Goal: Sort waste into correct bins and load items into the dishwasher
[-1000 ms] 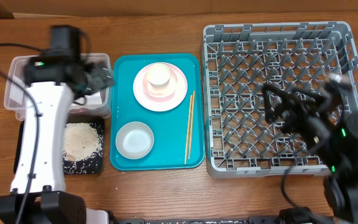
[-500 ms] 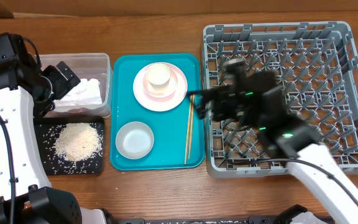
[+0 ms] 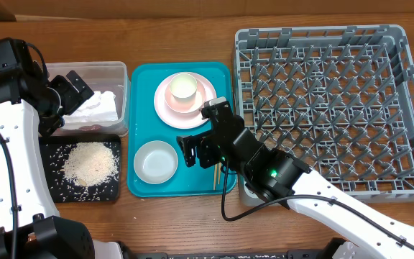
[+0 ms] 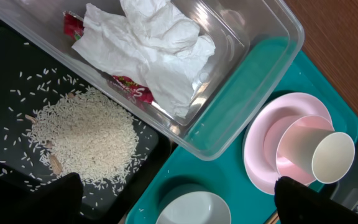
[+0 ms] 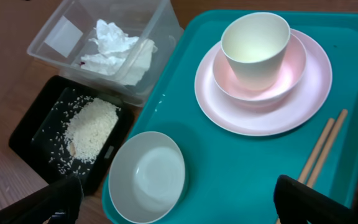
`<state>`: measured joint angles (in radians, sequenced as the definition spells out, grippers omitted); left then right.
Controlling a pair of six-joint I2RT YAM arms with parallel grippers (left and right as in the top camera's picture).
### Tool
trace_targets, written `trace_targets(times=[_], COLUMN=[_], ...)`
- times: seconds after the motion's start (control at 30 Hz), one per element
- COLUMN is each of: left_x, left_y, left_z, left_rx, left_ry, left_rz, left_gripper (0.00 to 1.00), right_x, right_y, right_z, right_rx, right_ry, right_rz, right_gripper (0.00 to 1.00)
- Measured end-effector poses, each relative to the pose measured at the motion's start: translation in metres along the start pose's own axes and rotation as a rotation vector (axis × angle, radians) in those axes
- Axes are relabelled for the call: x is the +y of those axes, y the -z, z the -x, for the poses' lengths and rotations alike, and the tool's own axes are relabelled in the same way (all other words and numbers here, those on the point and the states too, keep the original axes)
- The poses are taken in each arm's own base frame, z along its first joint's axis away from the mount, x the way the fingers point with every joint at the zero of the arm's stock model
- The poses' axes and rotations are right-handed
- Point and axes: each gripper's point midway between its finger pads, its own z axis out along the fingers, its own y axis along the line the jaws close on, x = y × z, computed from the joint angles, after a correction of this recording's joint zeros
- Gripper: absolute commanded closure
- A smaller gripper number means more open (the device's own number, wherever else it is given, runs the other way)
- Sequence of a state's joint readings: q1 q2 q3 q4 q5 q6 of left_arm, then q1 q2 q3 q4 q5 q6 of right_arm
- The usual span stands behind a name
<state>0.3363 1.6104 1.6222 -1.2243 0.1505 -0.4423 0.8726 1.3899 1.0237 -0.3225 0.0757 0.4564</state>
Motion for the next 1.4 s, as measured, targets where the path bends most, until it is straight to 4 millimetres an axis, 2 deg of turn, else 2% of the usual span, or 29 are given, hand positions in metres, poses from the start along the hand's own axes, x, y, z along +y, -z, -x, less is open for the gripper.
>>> trace_targets(times=[0.13,0.27,0.37,0.47,0.5,0.6,0.67,0.8,0.9,1.0,1.1,1.23,1.4], left_x=[0.000,0.000,0.000,0.000,0.000,0.000,0.000,0.000,0.000,0.000,0.000,0.000,0.000], left_y=[0.000,0.000,0.000,0.000,0.000,0.000,0.000,0.000,0.000,0.000,0.000,0.000,0.000], left_z=[0.000,0.000,0.000,0.000,0.000,0.000,0.000,-0.001,-0.001,-0.001,-0.001,-0.001,-0.001], left_rx=[0.000,0.000,0.000,0.000,0.000,0.000,0.000,0.003,0.003,0.003,0.003,0.003,0.003], left_ry=[0.000,0.000,0.000,0.000,0.000,0.000,0.000,0.000,0.000,0.000,0.000,0.000,0.000], left_rz=[0.000,0.000,-0.001,-0.001,-0.001,-0.001,-0.001,-0.003,-0.003,-0.003,-0.003,-0.003,-0.003], left_gripper=[0.00,0.00,0.00,0.00,0.00,0.00,0.00,0.00,0.00,0.00,0.00,0.00,0.00], right_x=[-0.002,-0.002,-0.011,-0.030,-0.040,-0.054,-0.059,-0.069,-0.077,-0.084,-0.086,-0.087,-0.098], right_y=[0.000,0.000,-0.001,-0.001,-0.001,-0.003,-0.007,-0.020,-0.032,-0.040,-0.044,-0.056,-0.076], right_z=[0.001,0.006,0.006,-0.002,-0.005,-0.009,-0.012,-0.023,-0.036,-0.044,-0.044,-0.043,-0.064], right_rx=[-0.006,-0.029,-0.039,-0.030,-0.035,-0.049,-0.050,-0.026,0.008,0.029,0.023,0.002,0.053], right_ry=[-0.009,-0.091,-0.154,-0.209,-0.234,-0.275,-0.290,-0.301,-0.287,-0.257,-0.244,-0.235,-0.199], right_rz=[-0.010,-0.013,-0.058,-0.160,-0.210,-0.283,-0.310,-0.360,-0.398,-0.427,-0.439,-0.436,-0.475], right_gripper=[0.00,0.00,0.00,0.00,0.03,0.26,0.37,0.43,0.53,0.56,0.64,0.64,0.61])
